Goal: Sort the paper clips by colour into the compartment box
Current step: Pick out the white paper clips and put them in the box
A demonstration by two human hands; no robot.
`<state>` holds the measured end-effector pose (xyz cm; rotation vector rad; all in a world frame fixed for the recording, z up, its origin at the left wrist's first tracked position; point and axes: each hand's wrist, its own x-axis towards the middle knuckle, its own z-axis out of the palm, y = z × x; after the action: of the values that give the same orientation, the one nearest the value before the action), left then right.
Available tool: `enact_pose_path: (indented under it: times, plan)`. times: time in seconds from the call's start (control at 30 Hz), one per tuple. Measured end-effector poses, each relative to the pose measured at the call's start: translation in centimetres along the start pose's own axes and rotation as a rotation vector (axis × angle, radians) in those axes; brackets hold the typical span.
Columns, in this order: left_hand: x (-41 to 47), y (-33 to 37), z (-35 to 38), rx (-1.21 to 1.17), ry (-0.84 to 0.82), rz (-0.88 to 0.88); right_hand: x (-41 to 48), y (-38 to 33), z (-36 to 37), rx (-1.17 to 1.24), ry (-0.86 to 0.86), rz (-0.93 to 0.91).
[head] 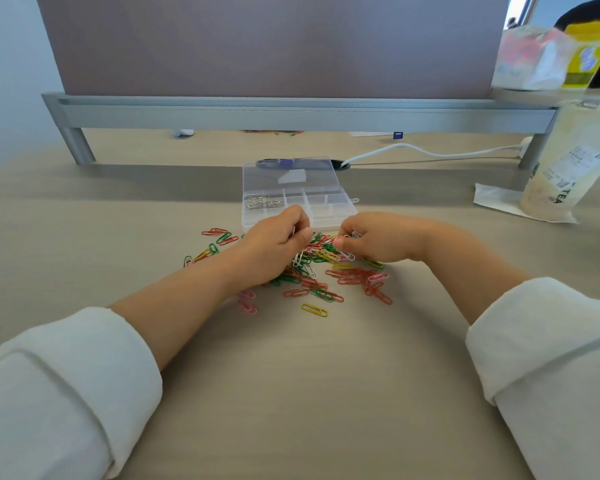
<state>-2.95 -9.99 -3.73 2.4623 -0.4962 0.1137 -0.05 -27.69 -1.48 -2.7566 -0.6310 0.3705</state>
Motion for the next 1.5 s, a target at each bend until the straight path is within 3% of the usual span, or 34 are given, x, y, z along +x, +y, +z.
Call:
enact_pose_path:
  times: [0.3,0.6,0.87,1.27,1.5]
  plan:
    - [0.2,-0.6,-0.1,-0.211,0.03,-0.107,0.4,-0.6,0.7,0.343,0.05,-0.082]
    - [0.3,-1.2,-0.1,-0.361,-0.009,-0.133,0.2,-1.5,0.9,0.321,0.028,-0.09]
    - [0.4,-1.2,-0.5,-0.304,0.046,-0.136,0.4,-2.0,1.7,0.062,0.106,-0.076]
    - [0.7,-1.3,-0.3,-0.304,0.04,-0.202,0.2,-2.6,1.4,-0.028,0.089,-0.069]
    - [0.5,-0.7,-0.4,0.288,0.082,-0.088,0.4,-2.5,1.4,-0.054,0.036,-0.08]
